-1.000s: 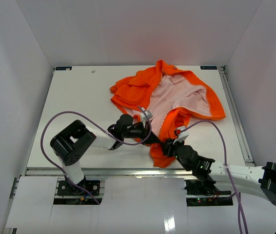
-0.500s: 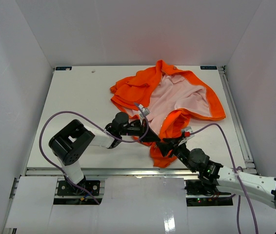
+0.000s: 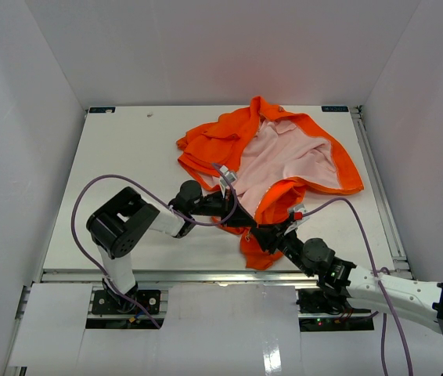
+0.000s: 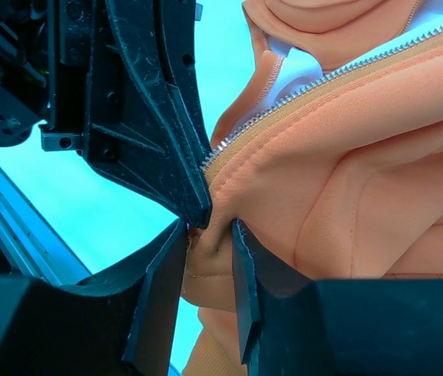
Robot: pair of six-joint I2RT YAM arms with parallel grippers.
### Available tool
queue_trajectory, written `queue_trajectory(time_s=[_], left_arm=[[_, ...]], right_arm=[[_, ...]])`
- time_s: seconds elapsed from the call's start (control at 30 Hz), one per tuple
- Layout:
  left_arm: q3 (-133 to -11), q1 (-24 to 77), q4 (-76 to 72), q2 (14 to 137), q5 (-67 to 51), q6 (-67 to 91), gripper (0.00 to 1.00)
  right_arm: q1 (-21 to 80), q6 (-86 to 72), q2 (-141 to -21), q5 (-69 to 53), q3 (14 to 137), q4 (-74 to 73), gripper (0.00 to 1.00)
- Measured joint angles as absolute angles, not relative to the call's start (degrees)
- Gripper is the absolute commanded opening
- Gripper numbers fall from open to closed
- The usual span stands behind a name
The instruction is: Zip up the jacket
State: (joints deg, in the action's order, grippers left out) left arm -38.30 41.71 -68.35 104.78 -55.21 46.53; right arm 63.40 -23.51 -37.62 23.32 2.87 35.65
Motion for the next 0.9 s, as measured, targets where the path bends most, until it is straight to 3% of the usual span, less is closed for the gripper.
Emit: queue_trajectory(time_s=[0.3, 0.9], left_arm=[[-38.3, 41.7, -67.2, 104.8, -55.5, 46.1, 0.0], [-38.3, 41.8, -46.9, 98.0, -47.4, 33.1, 0.0]], right_arm=[[63.4, -24.6, -41.0, 22.5, 2.9, 37.0, 0.31], [63.4, -26.6, -45.7, 22.5, 3.8, 35.4, 0.26]])
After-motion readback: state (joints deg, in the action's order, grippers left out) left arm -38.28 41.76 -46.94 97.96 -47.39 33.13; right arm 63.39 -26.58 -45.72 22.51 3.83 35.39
